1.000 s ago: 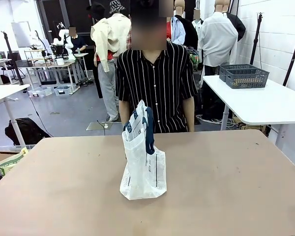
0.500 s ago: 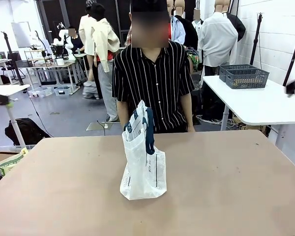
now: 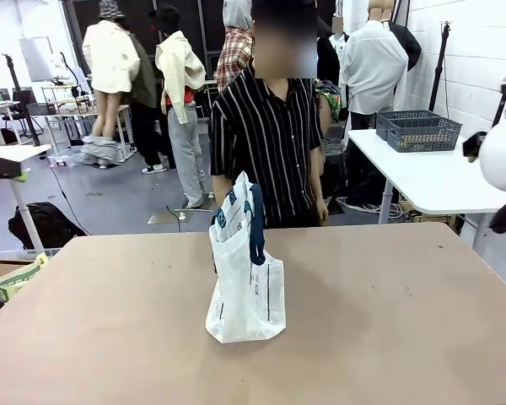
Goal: Transfer purchased items from the store into the shopping bag.
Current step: Open the Reusable shopping bag in the center of the table.
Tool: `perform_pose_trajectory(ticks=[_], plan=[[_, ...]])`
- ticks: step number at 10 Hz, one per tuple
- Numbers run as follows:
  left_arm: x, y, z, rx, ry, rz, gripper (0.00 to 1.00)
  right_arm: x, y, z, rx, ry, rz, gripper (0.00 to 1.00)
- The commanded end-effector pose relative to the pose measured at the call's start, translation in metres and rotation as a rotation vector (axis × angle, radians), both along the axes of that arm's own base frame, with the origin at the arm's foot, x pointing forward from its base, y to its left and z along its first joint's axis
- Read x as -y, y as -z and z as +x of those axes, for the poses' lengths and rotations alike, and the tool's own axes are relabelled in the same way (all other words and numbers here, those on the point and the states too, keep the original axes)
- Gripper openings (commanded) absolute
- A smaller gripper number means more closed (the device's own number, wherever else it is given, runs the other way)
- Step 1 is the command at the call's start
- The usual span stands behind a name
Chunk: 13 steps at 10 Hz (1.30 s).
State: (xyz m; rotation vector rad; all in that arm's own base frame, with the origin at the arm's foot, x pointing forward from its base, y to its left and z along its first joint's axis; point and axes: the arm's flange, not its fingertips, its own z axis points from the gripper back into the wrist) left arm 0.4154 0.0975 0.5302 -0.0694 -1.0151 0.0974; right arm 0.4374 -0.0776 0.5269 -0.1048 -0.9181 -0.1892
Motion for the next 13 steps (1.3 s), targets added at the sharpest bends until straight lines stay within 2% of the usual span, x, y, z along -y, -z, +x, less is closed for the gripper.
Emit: perform_pose_trajectory(ticks=[1,5,6,13], plan=[[-0.016,0.004,-0.008,0.027,-0.039,-0.001,1.0,0.0,0.004,0.003,-0.032,0.071,0.005,1.0],[-0.019,0.012,-0.005,0.01,-0.046,0.009,1.0,0.005,0.009,0.009,-0.045,0.106,-0.009,1.0],[-0.023,0.005,-0.006,0.007,-0.047,-0.01,1.0,0.015,0.008,-0.001,-0.031,0.066,0.001,1.0],[-0.023,0.005,-0.006,0.007,-0.047,-0.01,1.0,0.015,0.008,-0.001,-0.031,0.066,0.001,1.0]])
